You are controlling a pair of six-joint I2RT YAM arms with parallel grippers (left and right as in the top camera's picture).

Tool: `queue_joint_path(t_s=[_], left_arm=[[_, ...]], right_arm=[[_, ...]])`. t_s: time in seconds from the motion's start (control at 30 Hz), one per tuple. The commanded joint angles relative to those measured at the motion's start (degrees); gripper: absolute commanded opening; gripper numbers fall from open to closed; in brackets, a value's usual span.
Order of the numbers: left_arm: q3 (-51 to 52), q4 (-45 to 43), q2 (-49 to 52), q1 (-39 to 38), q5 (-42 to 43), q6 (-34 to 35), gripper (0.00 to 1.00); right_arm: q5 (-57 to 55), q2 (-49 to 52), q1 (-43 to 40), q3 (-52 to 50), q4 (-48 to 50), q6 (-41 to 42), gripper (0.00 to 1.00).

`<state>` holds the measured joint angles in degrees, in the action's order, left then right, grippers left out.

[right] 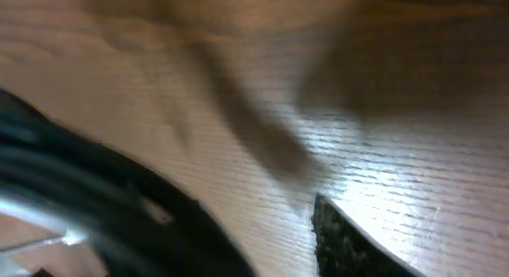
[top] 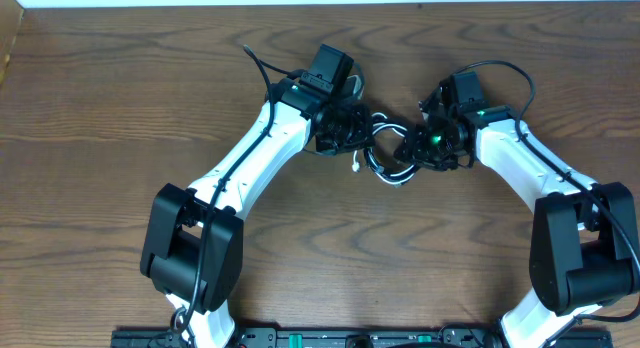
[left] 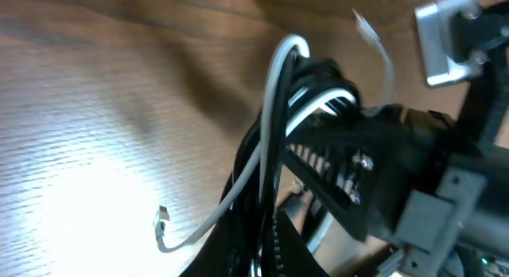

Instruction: Untangle cables

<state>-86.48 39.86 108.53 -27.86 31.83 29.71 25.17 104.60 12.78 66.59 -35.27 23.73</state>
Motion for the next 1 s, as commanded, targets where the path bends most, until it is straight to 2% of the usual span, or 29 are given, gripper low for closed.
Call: queue_joint_path(t_s=[0.0, 0.03, 0.17, 0.27, 0.37, 0.47, 0.63, 0.7, 0.8, 0.9, 0.97], left_arm=[[0.4, 0.2, -3.1, 0.7, 5.1, -2.6, 0.07], [0.4, 0.4, -3.6, 1.2, 5.8, -3.2, 0.07], [0.4, 3.3, -5.7, 4.2, 6.3, -6.0, 0.07], [0.4, 6.4, -6.4, 6.9, 4.7, -8.7, 0.07], [0.4, 9.9, -6.3, 8.9, 1.0, -9.0, 0.08], [0.4, 11.4, -6.3, 9.0, 0.5, -11.4, 0.07], [0.4, 11.1, -6.3, 8.0, 0.7, -13.5, 0.08], [0.4, 10.9, -6.3, 8.1, 2.5, -14.6, 0.16], [0.4, 9.7, -6.3, 8.5, 10.3, -18.5, 0.36], [0.4, 8.0, -6.3, 8.5, 16.7, -19.9, 0.47], [0.4, 6.9, -6.3, 8.4, 20.7, -20.1, 0.5]], right_arm=[[-4.2, 0.2, 0.0, 0.3, -1.3, 3.7, 0.13], [-6.2, 0.2, -0.2, 0.3, -2.1, 4.2, 0.01], [-11.1, 0.2, -2.2, 0.3, -4.9, 4.0, 0.01], [-10.6, 0.1, -4.1, 0.3, -5.5, 1.2, 0.01], [-3.4, 0.1, -4.9, 0.3, -4.5, -8.0, 0.01], [8.3, 0.0, -4.7, 0.3, -3.9, -20.8, 0.01], [12.7, -1.8, -3.5, 0.3, -4.4, -32.5, 0.01], [12.4, -3.4, -3.1, 0.3, -4.3, -35.0, 0.01], [8.2, -7.4, -2.8, 0.3, -3.3, -36.2, 0.01], [1.5, -11.5, -2.1, 0.3, -1.8, -35.0, 0.01], [-5.9, -14.4, -1.0, 0.3, -0.5, -32.0, 0.01]])
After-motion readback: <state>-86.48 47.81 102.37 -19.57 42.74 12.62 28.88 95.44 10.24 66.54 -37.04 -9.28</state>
